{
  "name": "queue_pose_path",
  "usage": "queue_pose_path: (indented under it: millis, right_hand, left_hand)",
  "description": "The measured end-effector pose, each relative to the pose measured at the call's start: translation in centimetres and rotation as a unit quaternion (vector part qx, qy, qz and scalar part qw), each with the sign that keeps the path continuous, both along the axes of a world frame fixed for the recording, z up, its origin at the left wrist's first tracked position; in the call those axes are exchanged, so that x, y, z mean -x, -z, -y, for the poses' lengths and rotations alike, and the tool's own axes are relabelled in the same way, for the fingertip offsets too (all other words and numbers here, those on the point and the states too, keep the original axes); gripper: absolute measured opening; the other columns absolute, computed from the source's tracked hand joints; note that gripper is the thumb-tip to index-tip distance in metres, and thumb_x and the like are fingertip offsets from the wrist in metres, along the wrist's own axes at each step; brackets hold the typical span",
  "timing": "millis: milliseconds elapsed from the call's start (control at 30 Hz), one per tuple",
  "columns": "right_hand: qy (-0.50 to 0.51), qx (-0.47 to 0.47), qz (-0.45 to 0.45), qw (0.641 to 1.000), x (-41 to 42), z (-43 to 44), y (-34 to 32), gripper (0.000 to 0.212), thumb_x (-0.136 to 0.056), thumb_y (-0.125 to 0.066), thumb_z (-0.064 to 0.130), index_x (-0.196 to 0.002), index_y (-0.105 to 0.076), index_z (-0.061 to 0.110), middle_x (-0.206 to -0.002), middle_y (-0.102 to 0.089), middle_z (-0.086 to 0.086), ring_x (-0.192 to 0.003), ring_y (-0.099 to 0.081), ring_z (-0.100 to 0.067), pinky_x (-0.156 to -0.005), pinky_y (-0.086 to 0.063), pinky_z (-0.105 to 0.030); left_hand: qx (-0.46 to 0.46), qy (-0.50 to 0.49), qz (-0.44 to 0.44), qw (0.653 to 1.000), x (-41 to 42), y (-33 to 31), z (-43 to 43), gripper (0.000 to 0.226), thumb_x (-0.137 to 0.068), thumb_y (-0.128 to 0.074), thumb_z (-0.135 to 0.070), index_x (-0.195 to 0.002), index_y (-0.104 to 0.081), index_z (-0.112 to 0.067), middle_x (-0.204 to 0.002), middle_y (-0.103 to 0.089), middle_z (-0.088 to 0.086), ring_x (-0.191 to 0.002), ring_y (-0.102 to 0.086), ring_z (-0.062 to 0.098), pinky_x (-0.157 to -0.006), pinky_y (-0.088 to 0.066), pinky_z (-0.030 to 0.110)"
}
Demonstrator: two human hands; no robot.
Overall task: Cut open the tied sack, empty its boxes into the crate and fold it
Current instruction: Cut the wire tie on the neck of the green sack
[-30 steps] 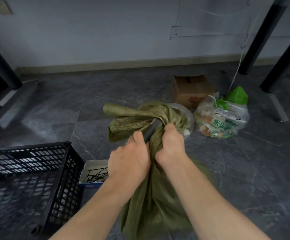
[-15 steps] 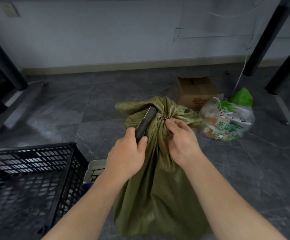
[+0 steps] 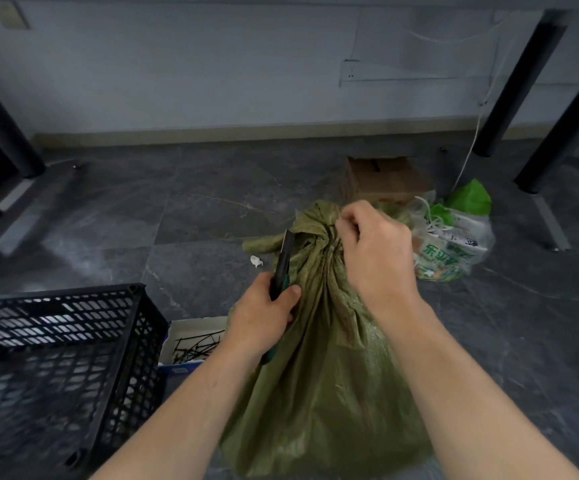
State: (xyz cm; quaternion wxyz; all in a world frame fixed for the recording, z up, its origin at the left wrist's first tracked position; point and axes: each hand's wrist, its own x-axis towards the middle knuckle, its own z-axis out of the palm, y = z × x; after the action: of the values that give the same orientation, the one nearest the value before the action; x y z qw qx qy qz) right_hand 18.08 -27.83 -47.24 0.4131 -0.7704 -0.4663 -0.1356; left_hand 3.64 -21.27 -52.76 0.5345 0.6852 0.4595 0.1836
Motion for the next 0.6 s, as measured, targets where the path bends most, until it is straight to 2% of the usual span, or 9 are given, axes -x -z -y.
queue_pose_path:
  millis: [167, 267, 300, 367, 467, 533, 600]
  right_hand:
    - [-0.050, -0.056, 0.015, 0.997, 2.2, -1.4, -1.9, 0.009, -0.094, -0.060, 0.008, -0.093, -0.069, 0.006, -0.074, -0.065, -0.005, -0.065, -0.059, -0.020, -0.059, -0.044, -0.033]
    - [-0.094, -0.048, -0.017, 0.994, 4.5, -4.2, -1.8, 0.012, -0.093, -0.059, 0.006, -0.096, -0.071, 0.005, -0.075, -0.068, -0.007, -0.066, -0.060, -0.018, -0.062, -0.042, -0.027]
    - [-0.108, -0.022, -0.046, 0.993, 5.3, -5.4, -1.3, 0.014, -0.094, -0.058, 0.006, -0.098, -0.071, 0.006, -0.078, -0.070, -0.008, -0.068, -0.061, -0.018, -0.063, -0.043, -0.025]
    - [-0.122, 0.053, -0.145, 0.981, 6.7, -8.1, 0.5, 0.016, -0.095, -0.055, 0.008, -0.100, -0.071, 0.009, -0.085, -0.072, -0.008, -0.076, -0.065, -0.020, -0.072, -0.050, -0.027]
    - [-0.093, 0.135, -0.311, 0.936, 8.4, -11.4, 4.6, 0.018, -0.095, -0.054, 0.009, -0.093, -0.070, 0.017, -0.093, -0.073, -0.007, -0.087, -0.070, -0.024, -0.083, -0.059, -0.040]
    - [-0.089, 0.174, -0.333, 0.922, 9.9, -12.8, 7.4, 0.020, -0.096, -0.053, 0.008, -0.094, -0.071, 0.017, -0.098, -0.073, -0.008, -0.092, -0.069, -0.024, -0.088, -0.057, -0.038]
    - [-0.105, 0.240, -0.313, 0.913, 11.8, -13.9, 9.7, 0.023, -0.095, -0.051, 0.003, -0.100, -0.071, 0.014, -0.106, -0.072, -0.008, -0.101, -0.066, -0.024, -0.088, -0.051, -0.025]
  left_hand:
    - [0.011, -0.032, 0.002, 0.999, 1.3, -0.6, -1.3, 0.017, -0.097, -0.055, -0.040, -0.095, -0.054, -0.023, -0.093, -0.067, 0.009, -0.078, -0.062, 0.017, -0.061, -0.040, 0.029]
    - [-0.005, -0.077, -0.014, 0.997, 3.2, -0.2, -3.3, 0.022, -0.093, -0.057, -0.043, -0.091, -0.054, -0.021, -0.093, -0.067, 0.011, -0.086, -0.064, 0.026, -0.075, -0.052, 0.039]
    - [-0.007, -0.093, -0.020, 0.995, 4.0, -0.1, -4.2, 0.024, -0.092, -0.057, -0.044, -0.092, -0.055, -0.021, -0.093, -0.067, 0.009, -0.087, -0.066, 0.028, -0.082, -0.054, 0.042]
    - [-0.021, -0.114, -0.046, 0.992, 5.8, 0.1, -5.9, 0.026, -0.089, -0.057, -0.045, -0.096, -0.057, -0.021, -0.093, -0.067, 0.006, -0.088, -0.067, 0.030, -0.086, -0.054, 0.045]
    - [-0.046, -0.139, -0.081, 0.986, 8.5, 0.5, -8.5, 0.031, -0.086, -0.055, -0.047, -0.100, -0.059, -0.019, -0.094, -0.067, 0.009, -0.087, -0.065, 0.029, -0.085, -0.054, 0.046]
    - [-0.050, -0.162, -0.086, 0.982, 10.2, 1.0, -9.8, 0.028, -0.090, -0.056, -0.045, -0.097, -0.058, -0.018, -0.093, -0.067, 0.010, -0.087, -0.064, 0.030, -0.086, -0.054, 0.047]
    - [-0.053, -0.173, -0.102, 0.978, 11.6, 2.1, -11.0, 0.027, -0.087, -0.056, -0.047, -0.095, -0.057, -0.021, -0.094, -0.066, 0.010, -0.088, -0.065, 0.031, -0.087, -0.053, 0.047]
